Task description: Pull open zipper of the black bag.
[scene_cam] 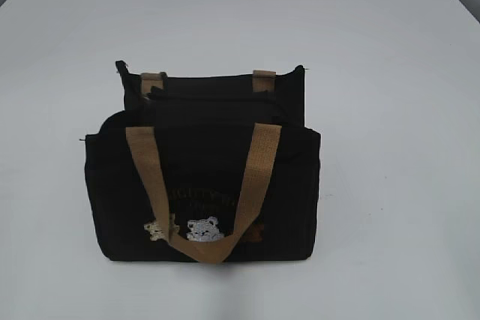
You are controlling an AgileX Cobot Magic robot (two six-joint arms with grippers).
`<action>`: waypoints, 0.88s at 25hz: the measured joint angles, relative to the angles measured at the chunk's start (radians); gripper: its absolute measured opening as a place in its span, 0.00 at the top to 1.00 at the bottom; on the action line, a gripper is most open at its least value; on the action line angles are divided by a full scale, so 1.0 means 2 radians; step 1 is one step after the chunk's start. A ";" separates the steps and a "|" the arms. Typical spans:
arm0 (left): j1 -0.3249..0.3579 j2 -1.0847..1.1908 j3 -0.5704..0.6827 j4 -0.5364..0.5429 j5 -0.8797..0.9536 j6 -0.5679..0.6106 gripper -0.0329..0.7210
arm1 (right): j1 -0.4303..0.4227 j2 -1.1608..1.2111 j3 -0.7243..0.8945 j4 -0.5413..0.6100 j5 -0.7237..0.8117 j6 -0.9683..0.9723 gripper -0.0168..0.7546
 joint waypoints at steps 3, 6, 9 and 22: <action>0.000 0.000 0.000 0.000 0.000 0.000 0.64 | 0.000 -0.004 0.000 0.000 0.000 0.000 0.29; 0.000 0.000 0.000 0.000 0.000 0.000 0.65 | -0.001 -0.004 0.000 0.000 0.000 0.000 0.29; 0.000 0.000 0.000 0.000 0.000 0.000 0.65 | -0.001 -0.004 0.000 0.000 0.000 0.000 0.29; 0.000 0.000 0.000 0.000 0.000 0.000 0.65 | -0.001 -0.004 0.000 0.000 0.000 0.001 0.29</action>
